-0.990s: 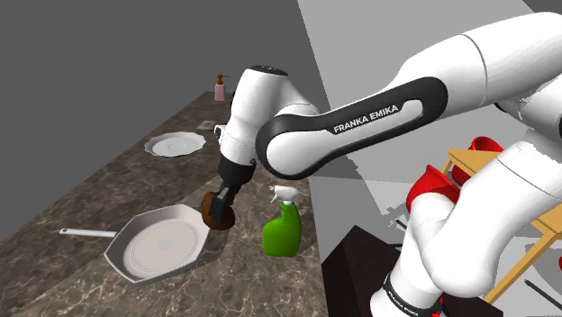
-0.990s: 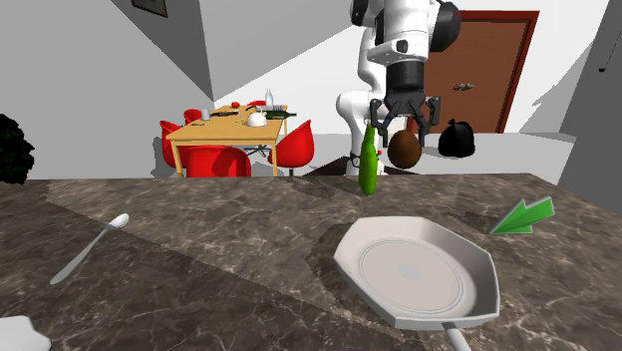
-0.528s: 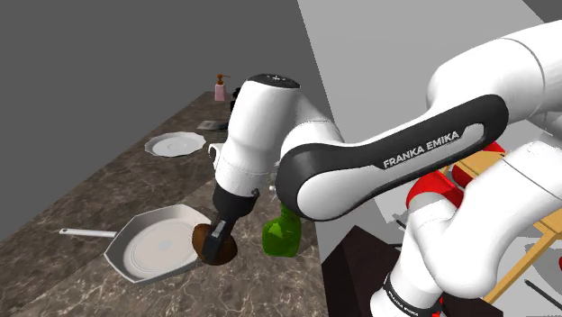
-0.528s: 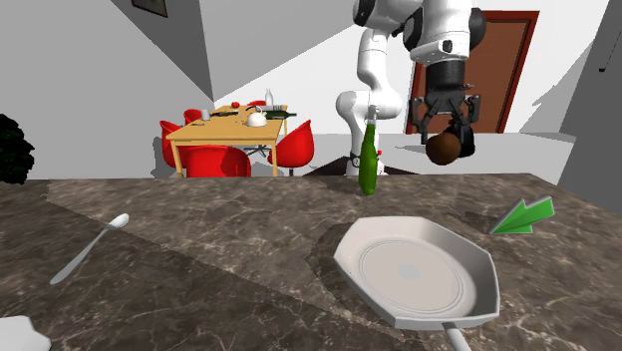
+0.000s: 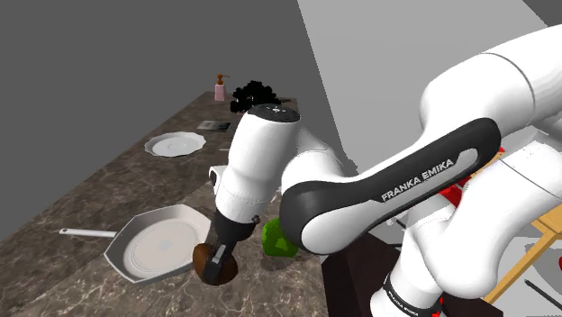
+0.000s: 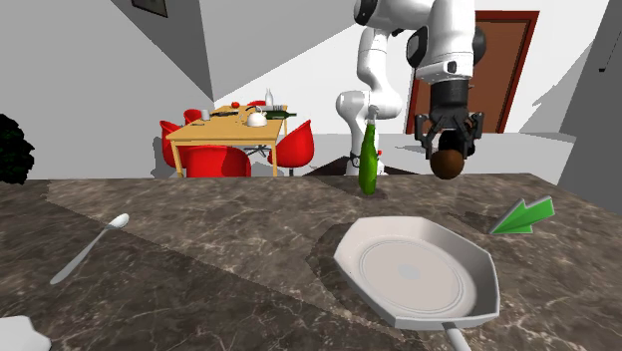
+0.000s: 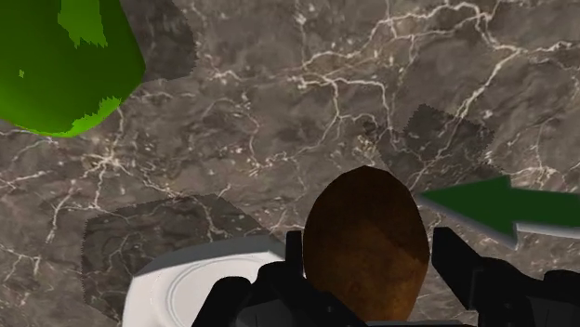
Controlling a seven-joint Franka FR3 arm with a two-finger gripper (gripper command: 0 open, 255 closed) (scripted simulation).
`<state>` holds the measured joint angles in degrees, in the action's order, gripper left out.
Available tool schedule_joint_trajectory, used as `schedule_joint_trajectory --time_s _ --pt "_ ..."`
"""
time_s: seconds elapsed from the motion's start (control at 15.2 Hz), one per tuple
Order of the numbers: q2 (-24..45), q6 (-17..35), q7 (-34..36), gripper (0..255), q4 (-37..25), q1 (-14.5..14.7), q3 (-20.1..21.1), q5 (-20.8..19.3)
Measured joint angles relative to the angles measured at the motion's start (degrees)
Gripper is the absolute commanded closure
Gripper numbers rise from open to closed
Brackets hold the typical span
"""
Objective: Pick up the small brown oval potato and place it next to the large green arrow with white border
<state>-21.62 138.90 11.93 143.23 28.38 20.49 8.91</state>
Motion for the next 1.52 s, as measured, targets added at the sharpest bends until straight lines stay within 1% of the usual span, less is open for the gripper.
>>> schedule_joint_trajectory --time_s 0.86,1.32,1.52 --pt "6.06 11.60 1.26 255 5.66 -0.67 1.91 -1.10" --pt "10.86 18.09 2.86 255 6.92 -2.02 3.04 -3.44" --pt "11.63 19.59 3.31 255 7.28 -2.13 3.39 -3.94"
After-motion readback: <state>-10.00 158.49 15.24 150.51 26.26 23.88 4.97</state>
